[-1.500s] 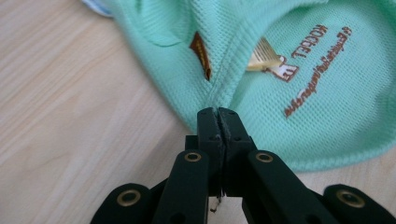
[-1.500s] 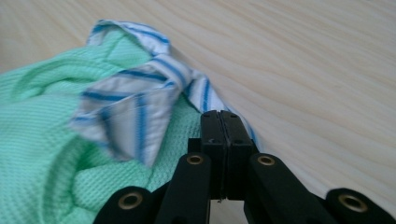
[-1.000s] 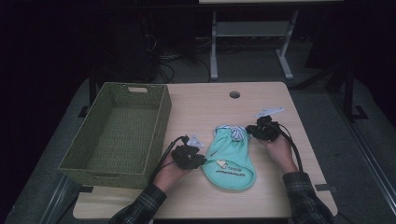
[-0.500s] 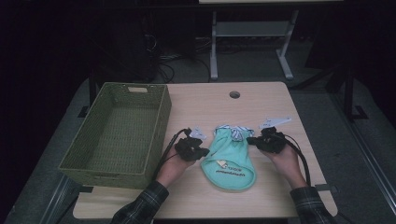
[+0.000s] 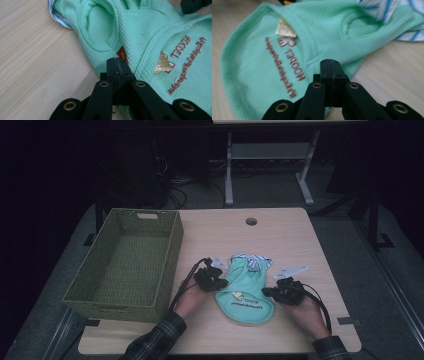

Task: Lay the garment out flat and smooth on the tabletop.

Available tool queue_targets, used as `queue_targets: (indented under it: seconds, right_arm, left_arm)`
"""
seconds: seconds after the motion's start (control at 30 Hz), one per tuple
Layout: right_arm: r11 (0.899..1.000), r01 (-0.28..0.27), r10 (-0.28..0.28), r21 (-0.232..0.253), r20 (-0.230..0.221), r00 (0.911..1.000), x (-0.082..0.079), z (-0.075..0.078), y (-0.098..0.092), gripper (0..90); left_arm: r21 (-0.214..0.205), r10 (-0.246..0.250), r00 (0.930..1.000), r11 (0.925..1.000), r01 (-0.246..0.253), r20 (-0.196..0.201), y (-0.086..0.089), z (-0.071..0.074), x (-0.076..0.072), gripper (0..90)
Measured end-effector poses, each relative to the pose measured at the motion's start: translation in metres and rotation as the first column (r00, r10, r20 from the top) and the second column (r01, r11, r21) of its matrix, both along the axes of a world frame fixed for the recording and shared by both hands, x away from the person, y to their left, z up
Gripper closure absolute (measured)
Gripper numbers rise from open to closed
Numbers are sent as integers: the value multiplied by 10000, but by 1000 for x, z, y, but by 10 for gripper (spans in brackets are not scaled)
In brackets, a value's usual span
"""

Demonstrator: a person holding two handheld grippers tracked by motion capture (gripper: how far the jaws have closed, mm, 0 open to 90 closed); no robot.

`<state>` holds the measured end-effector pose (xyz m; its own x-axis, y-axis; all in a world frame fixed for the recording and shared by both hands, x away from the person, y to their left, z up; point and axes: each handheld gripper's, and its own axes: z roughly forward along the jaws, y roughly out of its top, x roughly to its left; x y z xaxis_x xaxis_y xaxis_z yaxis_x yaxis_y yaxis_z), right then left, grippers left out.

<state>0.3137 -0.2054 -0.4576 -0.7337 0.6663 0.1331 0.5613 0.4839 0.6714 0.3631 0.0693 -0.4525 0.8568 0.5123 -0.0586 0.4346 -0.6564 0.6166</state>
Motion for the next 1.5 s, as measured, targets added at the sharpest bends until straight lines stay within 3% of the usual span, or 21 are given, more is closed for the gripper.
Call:
queue_targets:
  seconds: [0.17, 0.33, 0.7, 0.93, 1.17, 1.23, 1.5]
  right_arm:
    - [9999, -120, 118, -73, -247, 9996, -11, -6, 1, 900]
    - [9999, -69, 66, -143, -208, 9998, -11, -7, -2, 900]
    - [9966, 552, -536, -609, 272, 9982, 2, -6, -19, 900]
    - [9935, 872, -832, -738, 554, 9950, 7, -7, -26, 899]
    - [9938, 872, -843, -692, 431, 9955, 9, -7, -31, 899]
    - [9940, 862, -835, -674, 419, 9956, 9, -7, -31, 899]
    - [9943, 857, -832, -627, 419, 9957, 9, -8, -31, 899]
  left_arm:
    - [257, -89, 9999, 9996, 91, -70, -3, -4, -3, 895]
    - [263, -218, 9997, 9994, 221, -116, -4, -4, -9, 895]
    - [-48, -898, 9944, 9960, 897, -556, -11, -4, -35, 895]
    - [-183, -1203, 9910, 9927, 1195, -594, -16, -3, -41, 891]
    - [-531, -610, 9979, 9968, 597, -232, -6, 8, -29, 804]
    - [-614, -203, 9998, 9979, 207, 73, -1, 14, -19, 766]
    - [-629, 398, 9981, 9973, -369, 460, 4, 18, 6, 656]
